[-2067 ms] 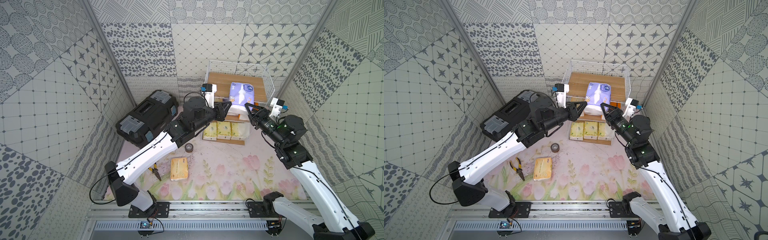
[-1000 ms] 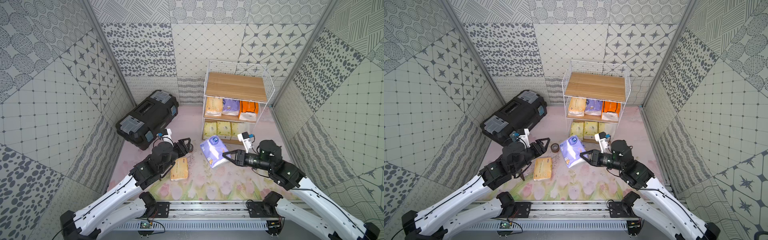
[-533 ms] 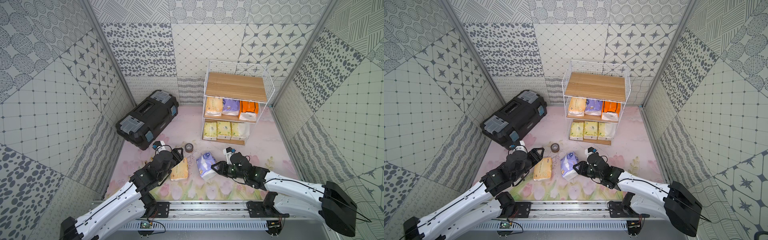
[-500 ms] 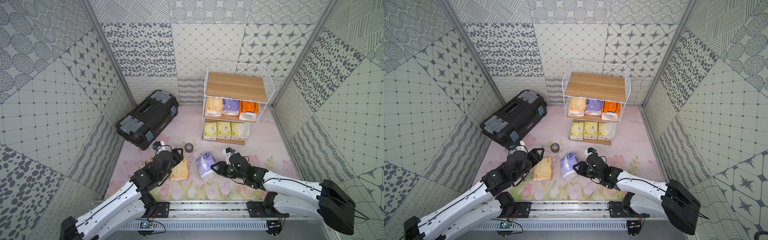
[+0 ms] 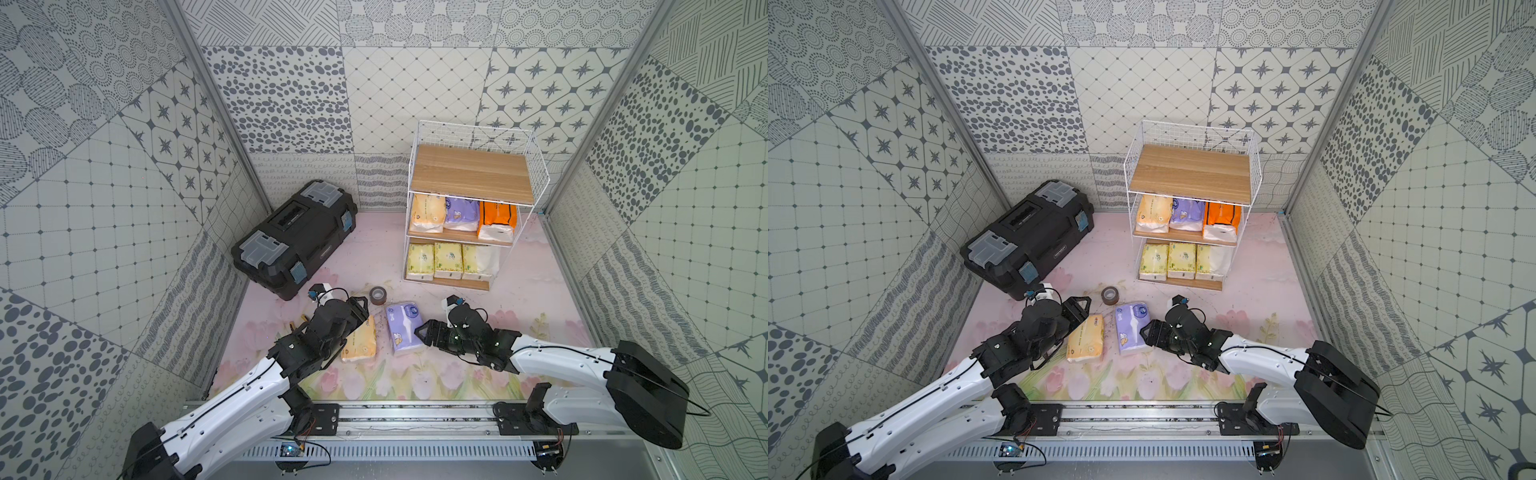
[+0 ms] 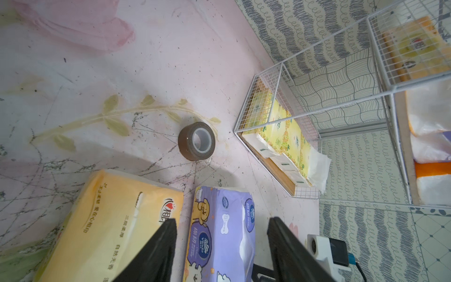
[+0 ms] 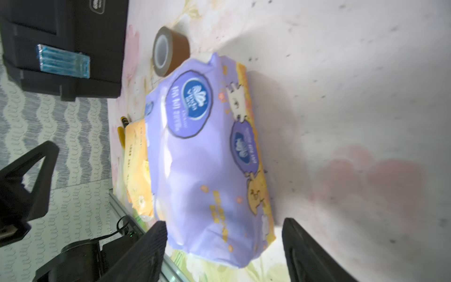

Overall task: Remove the tissue boxes from the shelf
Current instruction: Place the box of tissues at the center of the board, then move the box of tissues to the center of the board.

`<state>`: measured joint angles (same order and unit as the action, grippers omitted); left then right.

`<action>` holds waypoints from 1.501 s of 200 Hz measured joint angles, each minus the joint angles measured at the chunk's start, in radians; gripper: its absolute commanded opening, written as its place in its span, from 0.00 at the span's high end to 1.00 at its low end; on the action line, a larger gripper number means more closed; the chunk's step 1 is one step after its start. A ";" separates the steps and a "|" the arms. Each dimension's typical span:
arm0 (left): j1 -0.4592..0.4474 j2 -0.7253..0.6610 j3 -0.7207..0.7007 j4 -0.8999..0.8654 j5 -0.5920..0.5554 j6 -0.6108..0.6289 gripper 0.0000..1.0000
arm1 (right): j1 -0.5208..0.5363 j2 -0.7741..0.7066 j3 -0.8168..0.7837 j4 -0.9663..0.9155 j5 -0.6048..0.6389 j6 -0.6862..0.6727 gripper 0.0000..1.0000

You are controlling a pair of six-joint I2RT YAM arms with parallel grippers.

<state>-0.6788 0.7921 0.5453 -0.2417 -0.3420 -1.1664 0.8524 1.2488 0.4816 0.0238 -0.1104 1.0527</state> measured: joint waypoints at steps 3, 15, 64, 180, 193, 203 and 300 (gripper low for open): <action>0.000 0.006 0.002 0.002 0.001 0.002 0.36 | -0.018 -0.004 0.000 -0.014 -0.010 -0.013 0.21; 0.000 0.031 0.010 0.007 0.011 0.011 0.36 | -0.097 -0.026 0.003 -0.068 -0.065 -0.066 0.22; 0.002 0.146 0.029 0.064 0.061 0.042 0.35 | -0.220 0.003 0.132 -0.180 -0.244 -0.248 0.33; 0.017 0.311 0.036 0.129 0.138 0.070 0.39 | -0.105 0.309 0.216 -0.034 -0.364 -0.301 0.63; 0.019 0.311 0.036 0.129 0.138 0.071 0.40 | -0.086 0.314 0.216 -0.019 -0.364 -0.297 0.65; 0.019 0.310 0.036 0.129 0.138 0.073 0.40 | -0.074 0.321 0.219 -0.009 -0.364 -0.291 0.66; 0.020 0.233 0.032 0.095 0.106 0.077 0.39 | 0.051 0.439 0.317 0.053 -0.342 -0.231 0.73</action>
<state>-0.6586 1.0252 0.5774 -0.1471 -0.2363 -1.0893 0.9035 1.6882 0.7982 0.0772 -0.4526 0.8219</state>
